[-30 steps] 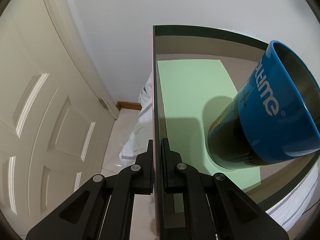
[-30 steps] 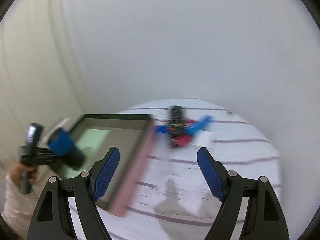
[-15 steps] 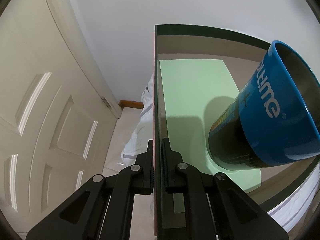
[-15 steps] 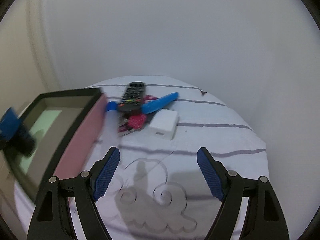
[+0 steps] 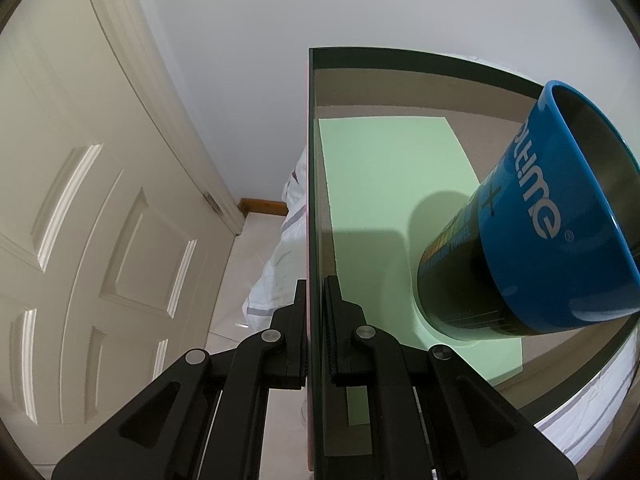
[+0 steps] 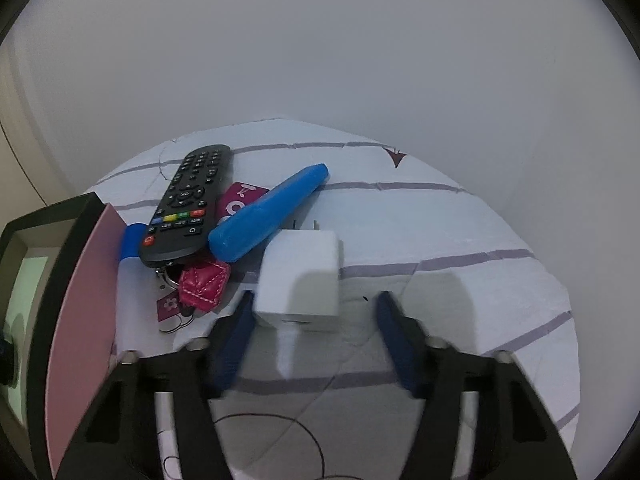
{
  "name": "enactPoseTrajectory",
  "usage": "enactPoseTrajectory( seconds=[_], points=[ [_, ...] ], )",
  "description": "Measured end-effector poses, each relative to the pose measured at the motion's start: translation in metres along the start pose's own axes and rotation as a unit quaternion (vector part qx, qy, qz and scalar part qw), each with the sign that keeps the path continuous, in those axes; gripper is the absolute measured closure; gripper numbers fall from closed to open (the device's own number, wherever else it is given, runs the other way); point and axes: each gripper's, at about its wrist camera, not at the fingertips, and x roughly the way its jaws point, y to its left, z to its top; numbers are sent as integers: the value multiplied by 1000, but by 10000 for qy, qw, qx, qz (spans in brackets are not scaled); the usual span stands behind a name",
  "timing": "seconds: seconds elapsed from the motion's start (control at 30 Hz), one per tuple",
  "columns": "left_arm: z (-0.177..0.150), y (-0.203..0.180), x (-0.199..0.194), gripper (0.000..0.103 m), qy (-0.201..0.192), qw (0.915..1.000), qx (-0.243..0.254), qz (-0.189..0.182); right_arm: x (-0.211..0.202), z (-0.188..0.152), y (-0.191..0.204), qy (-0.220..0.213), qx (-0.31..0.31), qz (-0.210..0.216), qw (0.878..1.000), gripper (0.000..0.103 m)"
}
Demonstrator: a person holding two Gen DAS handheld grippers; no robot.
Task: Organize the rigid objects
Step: 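Grasp the white charger with the right gripper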
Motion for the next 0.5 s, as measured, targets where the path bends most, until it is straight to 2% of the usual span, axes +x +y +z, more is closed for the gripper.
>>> enactPoseTrajectory(
  seconds=[0.33,0.4,0.5],
  points=[
    [-1,-1,0,97,-5,10000,4,8,16,12,2,84,-148,68,9998,53],
    [-1,-1,0,97,-6,10000,8,11,16,12,4,70,-233,148,9996,62],
    [-1,-1,0,97,-8,10000,4,10,5,6,3,50,-220,206,9995,62]
  ],
)
